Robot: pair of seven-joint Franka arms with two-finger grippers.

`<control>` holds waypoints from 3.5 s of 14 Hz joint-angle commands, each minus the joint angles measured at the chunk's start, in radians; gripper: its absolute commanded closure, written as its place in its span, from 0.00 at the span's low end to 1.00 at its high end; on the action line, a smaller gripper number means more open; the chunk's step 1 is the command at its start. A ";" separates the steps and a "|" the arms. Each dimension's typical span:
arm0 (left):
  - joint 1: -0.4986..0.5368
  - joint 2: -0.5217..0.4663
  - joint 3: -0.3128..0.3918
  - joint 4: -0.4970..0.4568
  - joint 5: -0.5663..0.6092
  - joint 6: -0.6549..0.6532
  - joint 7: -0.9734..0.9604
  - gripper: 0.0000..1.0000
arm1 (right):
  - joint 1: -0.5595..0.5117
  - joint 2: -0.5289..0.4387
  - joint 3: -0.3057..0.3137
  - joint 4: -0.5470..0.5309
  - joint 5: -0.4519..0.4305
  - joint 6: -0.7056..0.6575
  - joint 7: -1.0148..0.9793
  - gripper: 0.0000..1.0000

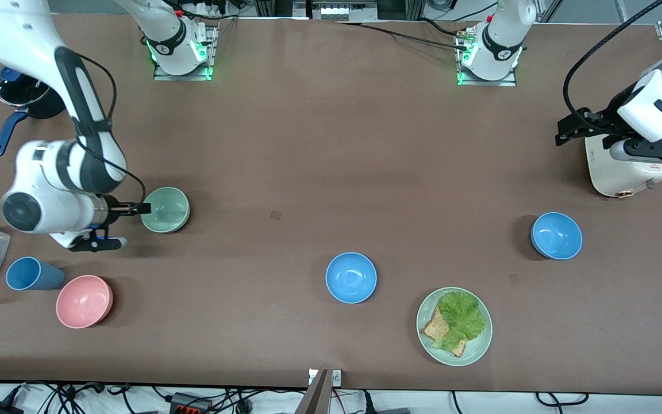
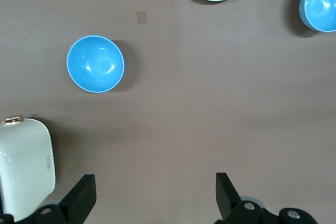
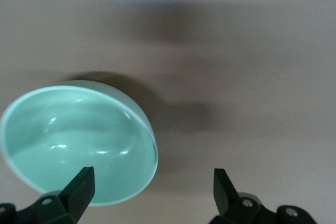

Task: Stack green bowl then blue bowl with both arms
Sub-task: 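Reach the right gripper down to the pale green bowl and grasp its rim, then carry the green bowl to the table middle and release it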

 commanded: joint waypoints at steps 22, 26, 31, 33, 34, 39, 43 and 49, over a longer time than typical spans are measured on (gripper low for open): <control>-0.003 0.050 -0.007 0.077 0.032 -0.091 -0.008 0.00 | 0.405 0.156 0.204 0.298 0.080 -0.049 0.489 1.00; 0.007 0.078 -0.001 0.071 0.035 -0.098 -0.008 0.00 | 0.486 0.215 0.205 0.326 0.086 0.060 0.586 1.00; 0.082 0.180 0.001 0.078 0.055 -0.082 0.006 0.00 | 0.506 0.250 0.204 0.324 0.224 0.132 0.615 1.00; 0.103 0.197 0.001 0.078 0.069 -0.049 0.008 0.00 | 0.523 0.259 0.204 0.324 0.227 0.132 0.615 1.00; 0.103 0.211 0.001 0.077 0.081 -0.027 0.008 0.00 | 0.531 0.264 0.204 0.323 0.227 0.132 0.617 1.00; 0.105 0.225 -0.002 0.008 0.147 0.091 0.009 0.00 | 0.533 0.237 0.204 0.361 0.216 0.111 0.747 0.00; 0.157 0.216 -0.002 -0.170 0.150 0.330 0.087 0.00 | 0.502 0.096 0.152 0.382 0.149 0.025 0.744 0.00; 0.231 0.282 -0.001 -0.301 0.150 0.585 0.152 0.00 | 0.320 -0.073 0.090 0.382 0.030 -0.122 0.571 0.00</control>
